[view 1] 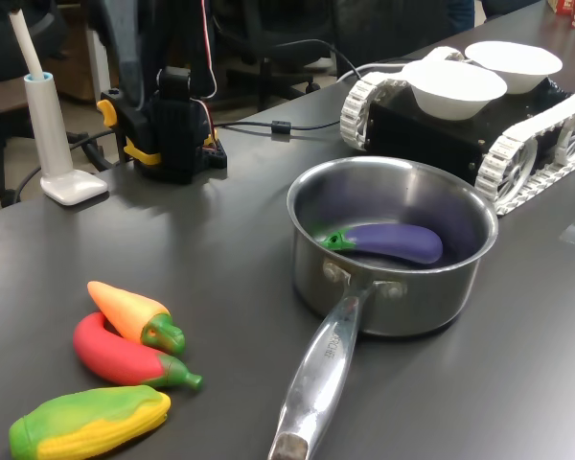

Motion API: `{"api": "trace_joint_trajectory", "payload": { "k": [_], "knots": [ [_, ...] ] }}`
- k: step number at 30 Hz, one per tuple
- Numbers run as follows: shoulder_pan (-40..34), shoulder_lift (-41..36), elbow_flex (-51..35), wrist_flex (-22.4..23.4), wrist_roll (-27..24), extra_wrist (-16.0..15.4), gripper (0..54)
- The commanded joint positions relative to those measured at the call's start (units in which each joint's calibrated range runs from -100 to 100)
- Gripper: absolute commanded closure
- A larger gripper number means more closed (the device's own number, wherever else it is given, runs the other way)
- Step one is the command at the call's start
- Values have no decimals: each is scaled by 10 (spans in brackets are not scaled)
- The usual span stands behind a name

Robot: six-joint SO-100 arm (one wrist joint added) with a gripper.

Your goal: Pick up the chilli and place them in the pan

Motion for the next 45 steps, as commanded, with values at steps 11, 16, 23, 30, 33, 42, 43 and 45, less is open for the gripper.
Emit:
{"api": "trace_joint_trajectory", "payload": {
  "k": [11, 16, 23, 30, 33, 42, 43, 45],
  "knots": [
    [20, 54, -27, -54, 22, -10, 520],
    [25, 56, -15, -60, 30, -9, 434],
    [35, 53, 0, -57, 24, -8, 332],
    [34, 52, 29, -56, 50, -4, 274],
    [35, 54, 40, -58, 51, -2, 254],
    [32, 52, 82, -87, 49, 9, 242],
    [31, 51, 88, -91, 51, 10, 242],
    [30, 50, 99, -99, 50, 15, 242]
  ]
}}
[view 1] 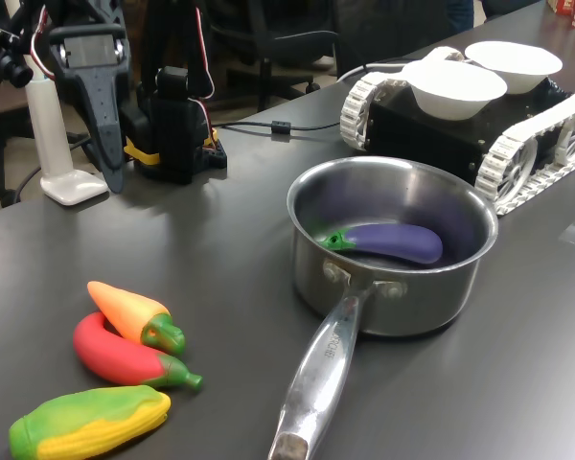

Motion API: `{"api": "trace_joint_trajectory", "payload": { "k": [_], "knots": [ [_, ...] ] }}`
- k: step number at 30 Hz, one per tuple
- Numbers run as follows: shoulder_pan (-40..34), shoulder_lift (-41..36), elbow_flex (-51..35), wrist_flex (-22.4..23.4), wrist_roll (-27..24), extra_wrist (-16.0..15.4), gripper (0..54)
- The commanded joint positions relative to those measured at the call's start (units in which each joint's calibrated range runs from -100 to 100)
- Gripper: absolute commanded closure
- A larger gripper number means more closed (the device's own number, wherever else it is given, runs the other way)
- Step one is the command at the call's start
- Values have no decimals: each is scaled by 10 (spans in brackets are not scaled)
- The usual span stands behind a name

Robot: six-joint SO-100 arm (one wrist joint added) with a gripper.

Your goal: Pick up the chilli and place them in the pan

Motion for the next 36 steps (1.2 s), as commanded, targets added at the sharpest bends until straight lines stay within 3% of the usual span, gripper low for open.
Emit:
{"api": "trace_joint_trajectory", "payload": {
  "k": [1, 20, 36],
  "knots": [
    [1, -16, 1, -41, 2, 16, 242],
    [-21, -17, 76, -108, -30, 49, 239],
    [-33, -28, 167, -174, -107, 72, 231]
  ]
}}
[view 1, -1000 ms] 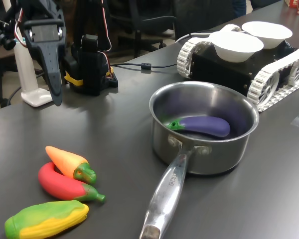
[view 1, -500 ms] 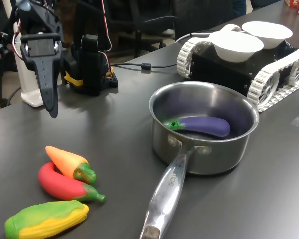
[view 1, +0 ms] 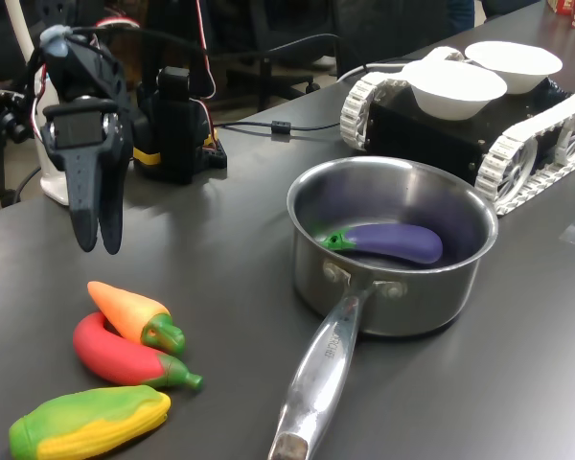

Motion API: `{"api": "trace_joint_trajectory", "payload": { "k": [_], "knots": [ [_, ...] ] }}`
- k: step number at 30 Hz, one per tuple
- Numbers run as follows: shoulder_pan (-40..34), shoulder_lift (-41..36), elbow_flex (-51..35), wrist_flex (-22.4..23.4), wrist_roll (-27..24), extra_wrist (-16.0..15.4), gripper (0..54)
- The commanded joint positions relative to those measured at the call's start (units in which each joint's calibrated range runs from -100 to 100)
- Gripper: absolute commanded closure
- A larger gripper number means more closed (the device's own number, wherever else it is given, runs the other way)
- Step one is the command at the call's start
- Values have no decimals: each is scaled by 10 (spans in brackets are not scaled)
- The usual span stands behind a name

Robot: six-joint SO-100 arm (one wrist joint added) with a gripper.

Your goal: Pick up the chilli and place them in the pan

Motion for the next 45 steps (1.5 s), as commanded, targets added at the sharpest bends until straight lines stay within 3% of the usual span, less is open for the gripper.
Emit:
{"api": "trace_joint_trajectory", "payload": {
  "k": [1, 23, 35, 45],
  "knots": [
    [-10, -28, -8, -36, -19, 8, 229],
    [2, -44, 77, -92, -108, 13, 202],
    [15, -51, 128, -136, -128, 13, 185],
    [13, -53, 132, -143, -127, 12, 172]
  ]
}}
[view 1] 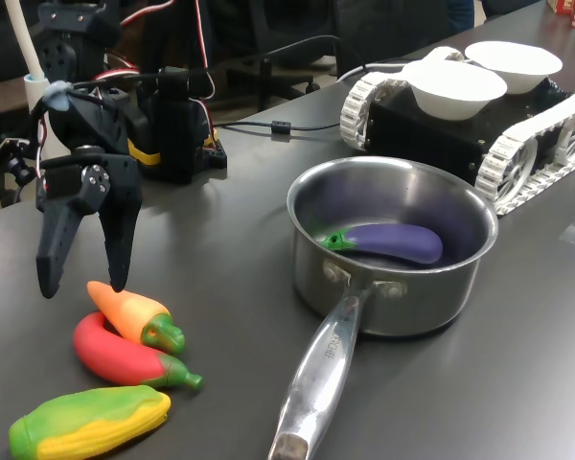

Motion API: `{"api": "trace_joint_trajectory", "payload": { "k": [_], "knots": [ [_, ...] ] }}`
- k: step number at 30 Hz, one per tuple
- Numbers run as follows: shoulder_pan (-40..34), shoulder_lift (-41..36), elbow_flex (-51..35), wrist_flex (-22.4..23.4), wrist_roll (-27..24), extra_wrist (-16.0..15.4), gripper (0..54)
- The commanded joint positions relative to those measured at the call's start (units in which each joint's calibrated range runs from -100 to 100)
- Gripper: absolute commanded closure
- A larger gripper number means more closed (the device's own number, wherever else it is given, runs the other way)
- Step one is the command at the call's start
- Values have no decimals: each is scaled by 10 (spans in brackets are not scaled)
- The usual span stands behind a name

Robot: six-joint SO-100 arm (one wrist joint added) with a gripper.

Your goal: Pick up the chilli and place them in the pan

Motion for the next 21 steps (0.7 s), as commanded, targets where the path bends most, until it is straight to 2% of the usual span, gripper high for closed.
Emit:
{"api": "trace_joint_trajectory", "payload": {
  "k": [1, 21],
  "knots": [
    [6, -50, -11, -29, -4, 6, 172],
    [0, -45, 52, -87, 0, 5, 173]
  ]
}}
